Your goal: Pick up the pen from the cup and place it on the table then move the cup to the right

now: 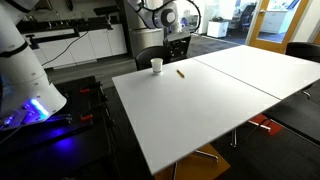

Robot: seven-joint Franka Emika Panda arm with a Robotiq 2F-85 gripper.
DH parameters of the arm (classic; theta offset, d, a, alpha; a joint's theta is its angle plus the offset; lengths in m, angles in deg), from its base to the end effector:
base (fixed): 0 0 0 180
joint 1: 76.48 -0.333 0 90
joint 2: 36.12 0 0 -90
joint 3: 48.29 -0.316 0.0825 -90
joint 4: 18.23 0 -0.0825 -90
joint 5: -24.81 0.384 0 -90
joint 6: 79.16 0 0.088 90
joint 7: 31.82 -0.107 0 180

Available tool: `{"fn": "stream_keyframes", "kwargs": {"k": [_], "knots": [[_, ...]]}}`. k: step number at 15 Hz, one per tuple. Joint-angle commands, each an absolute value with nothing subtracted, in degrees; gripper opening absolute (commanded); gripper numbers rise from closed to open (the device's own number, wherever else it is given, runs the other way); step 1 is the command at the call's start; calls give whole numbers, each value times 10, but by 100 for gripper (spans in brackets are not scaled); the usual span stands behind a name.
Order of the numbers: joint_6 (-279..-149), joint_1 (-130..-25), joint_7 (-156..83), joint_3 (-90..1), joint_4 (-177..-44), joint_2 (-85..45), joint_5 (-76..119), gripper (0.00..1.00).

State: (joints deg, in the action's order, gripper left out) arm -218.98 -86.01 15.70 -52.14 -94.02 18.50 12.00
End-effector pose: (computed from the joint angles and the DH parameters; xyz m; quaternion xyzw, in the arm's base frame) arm 0.7382 0.1623 0.1725 0.8244 0.5574 0.0643 0.0750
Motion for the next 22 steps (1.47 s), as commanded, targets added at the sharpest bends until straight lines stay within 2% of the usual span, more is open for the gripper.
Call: {"fn": "stream_keyframes", "kwargs": {"k": [1,4,14,22], "knots": [[-2168,-861,128,-526,-908,200,109,82],[-2186,-860,118,-525,-927,189,108,100],[-2251,-856,81,-548,-1062,93,110,100],[-2229,-841,95,-579,-1162,28,115,100]]}}
